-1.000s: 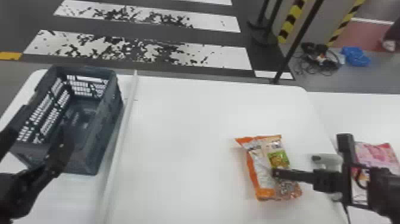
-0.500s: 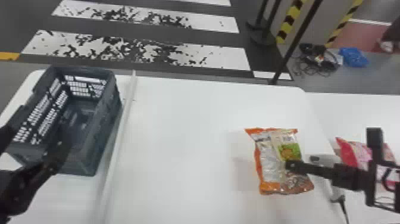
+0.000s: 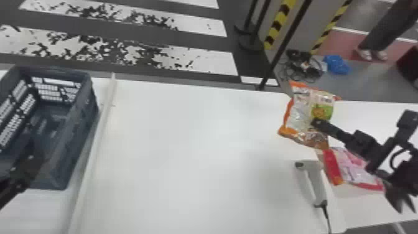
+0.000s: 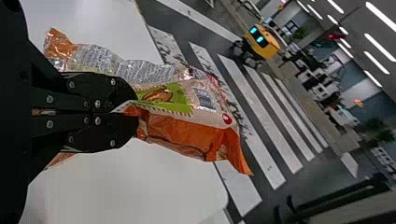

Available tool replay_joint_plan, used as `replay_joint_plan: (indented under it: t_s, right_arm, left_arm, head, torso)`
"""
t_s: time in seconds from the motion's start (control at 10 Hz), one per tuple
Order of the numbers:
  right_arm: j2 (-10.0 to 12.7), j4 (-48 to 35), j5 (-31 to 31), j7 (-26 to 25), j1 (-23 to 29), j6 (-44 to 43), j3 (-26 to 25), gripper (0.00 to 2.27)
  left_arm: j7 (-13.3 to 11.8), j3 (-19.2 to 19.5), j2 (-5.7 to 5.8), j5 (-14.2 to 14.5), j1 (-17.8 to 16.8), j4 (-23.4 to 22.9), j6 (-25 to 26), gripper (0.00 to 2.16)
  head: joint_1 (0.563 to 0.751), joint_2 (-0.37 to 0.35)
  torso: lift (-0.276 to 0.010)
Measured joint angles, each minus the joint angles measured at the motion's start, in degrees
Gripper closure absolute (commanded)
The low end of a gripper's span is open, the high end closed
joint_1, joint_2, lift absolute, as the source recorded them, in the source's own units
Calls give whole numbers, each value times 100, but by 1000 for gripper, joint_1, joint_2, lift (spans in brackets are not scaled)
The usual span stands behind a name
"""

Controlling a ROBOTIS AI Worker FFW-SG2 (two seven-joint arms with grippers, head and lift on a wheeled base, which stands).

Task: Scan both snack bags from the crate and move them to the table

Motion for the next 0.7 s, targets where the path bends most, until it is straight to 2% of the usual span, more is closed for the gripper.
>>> replay_joint_plan:
  t_s: [0.1, 0.2, 0.4, 0.5, 0.7]
  right_arm:
    - [2, 428, 0, -494, -277, -576, -110, 2243]
    - [0, 813, 12, -1184, -531, -1234, -137, 2243]
    - [-18, 1482, 94, -2164, -884, -2133, -75, 2240]
    - [-46, 1945, 137, -2530, -1034, -2577, -24, 2240]
    - [-288, 3359, 363, -2813, -1411, -3401, 44, 2165]
  left_arm:
    - [17, 0, 0, -34, 6, -1, 20, 76]
    - [22, -5, -1, -59, 8, -23, 34, 76]
    - [28, -58, -11, -110, 9, -48, 40, 76]
    - [28, -77, -8, -114, 9, -46, 41, 76]
    - [3, -88, 7, -114, 4, -12, 32, 76]
  head:
    - [695, -346]
    - [695, -350]
    - [695, -350]
    - [695, -350]
    - [695, -350]
  torso:
    - [-87]
    - [-87]
    - [-87]
    - [-87]
    - [-87]
